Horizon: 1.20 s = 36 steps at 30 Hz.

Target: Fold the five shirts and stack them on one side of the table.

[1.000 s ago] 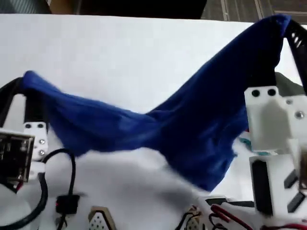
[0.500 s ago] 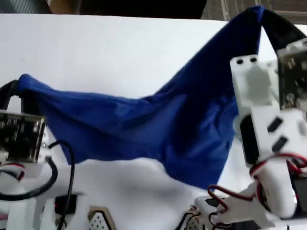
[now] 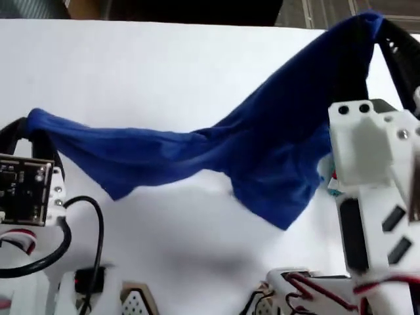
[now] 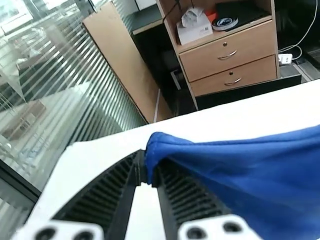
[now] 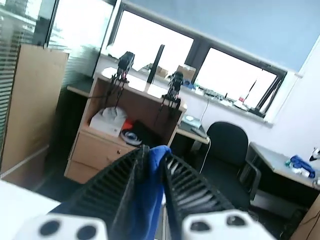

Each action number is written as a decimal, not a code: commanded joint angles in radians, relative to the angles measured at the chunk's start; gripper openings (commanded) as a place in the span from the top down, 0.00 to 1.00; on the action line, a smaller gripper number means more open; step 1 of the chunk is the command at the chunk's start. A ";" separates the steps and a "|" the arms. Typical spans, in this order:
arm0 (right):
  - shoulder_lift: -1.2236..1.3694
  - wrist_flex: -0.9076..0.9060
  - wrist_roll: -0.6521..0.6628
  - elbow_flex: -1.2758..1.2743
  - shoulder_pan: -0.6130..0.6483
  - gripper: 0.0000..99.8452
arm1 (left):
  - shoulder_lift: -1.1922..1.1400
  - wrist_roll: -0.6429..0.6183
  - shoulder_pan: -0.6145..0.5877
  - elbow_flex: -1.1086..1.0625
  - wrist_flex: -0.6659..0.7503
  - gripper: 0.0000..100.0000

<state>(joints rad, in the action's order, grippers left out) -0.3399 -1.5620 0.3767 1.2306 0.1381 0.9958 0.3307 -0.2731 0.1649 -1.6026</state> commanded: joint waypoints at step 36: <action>0.139 0.246 0.000 -0.382 0.111 0.98 | -0.219 -0.008 0.006 -0.265 0.301 0.98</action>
<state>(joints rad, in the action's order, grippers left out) -0.2677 -1.3809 0.3767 0.8945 0.2486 0.9007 0.3276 -0.3115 -0.1496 -1.3541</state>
